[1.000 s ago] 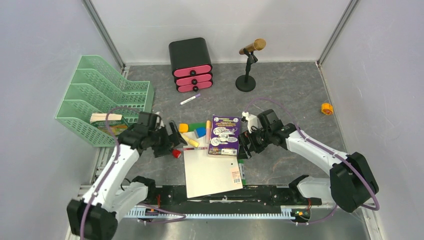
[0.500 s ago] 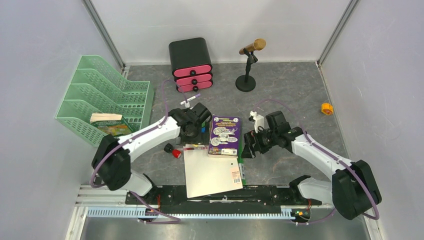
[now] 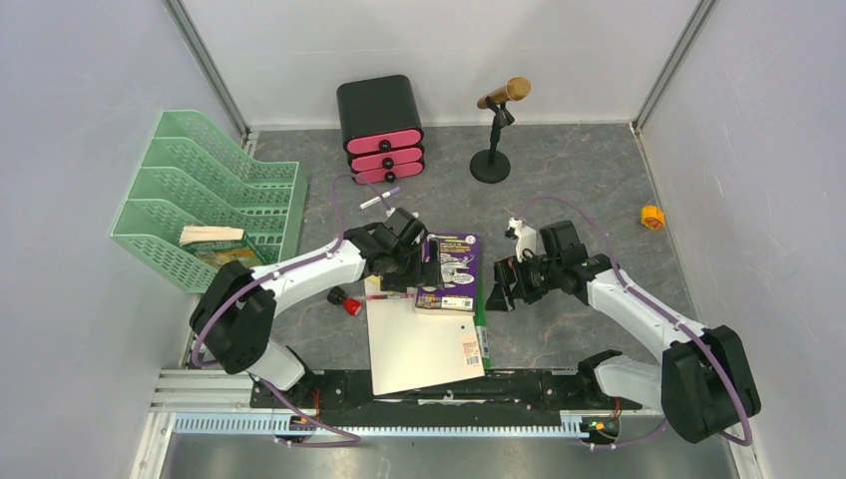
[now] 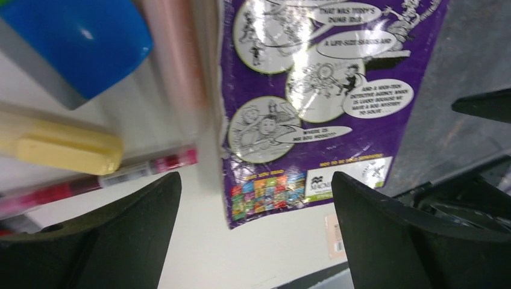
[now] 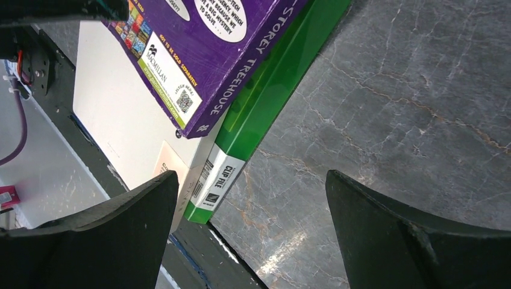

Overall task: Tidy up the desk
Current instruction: Pick up the book from the center of the board.

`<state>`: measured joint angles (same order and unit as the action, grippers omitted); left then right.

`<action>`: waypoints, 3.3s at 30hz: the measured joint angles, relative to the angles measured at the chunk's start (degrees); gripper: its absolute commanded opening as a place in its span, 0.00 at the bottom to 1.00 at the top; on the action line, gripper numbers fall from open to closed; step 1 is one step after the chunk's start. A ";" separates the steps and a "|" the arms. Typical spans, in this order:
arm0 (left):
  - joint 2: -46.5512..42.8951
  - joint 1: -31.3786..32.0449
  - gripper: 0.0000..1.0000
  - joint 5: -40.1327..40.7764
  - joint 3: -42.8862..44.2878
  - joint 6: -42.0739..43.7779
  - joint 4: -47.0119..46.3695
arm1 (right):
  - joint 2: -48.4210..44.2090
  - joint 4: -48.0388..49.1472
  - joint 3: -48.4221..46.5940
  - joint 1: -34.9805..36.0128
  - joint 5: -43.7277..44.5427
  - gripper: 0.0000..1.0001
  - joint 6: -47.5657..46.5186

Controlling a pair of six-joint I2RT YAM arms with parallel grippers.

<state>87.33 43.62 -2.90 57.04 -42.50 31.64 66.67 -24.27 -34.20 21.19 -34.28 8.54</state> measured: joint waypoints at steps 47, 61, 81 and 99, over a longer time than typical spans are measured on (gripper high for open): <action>4.33 -0.48 0.74 -13.75 -6.40 -3.69 -17.68 | 14.93 50.69 13.53 -1.49 -11.37 0.62 37.86; 4.98 0.72 0.80 -13.70 -6.49 -6.64 -18.88 | 15.69 54.66 15.69 -1.77 -13.14 0.13 43.98; -15.23 0.44 1.00 5.97 -6.14 -8.04 -3.02 | 15.30 31.69 -1.05 -2.03 -15.87 0.00 29.94; -19.65 -9.88 1.00 5.25 0.59 -0.04 16.68 | 5.53 12.68 -2.45 -2.12 -14.12 0.00 19.08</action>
<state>67.68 33.74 2.35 57.63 -42.54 48.31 72.20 -11.60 -36.64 19.07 -48.40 27.62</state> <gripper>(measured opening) 0.994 0.315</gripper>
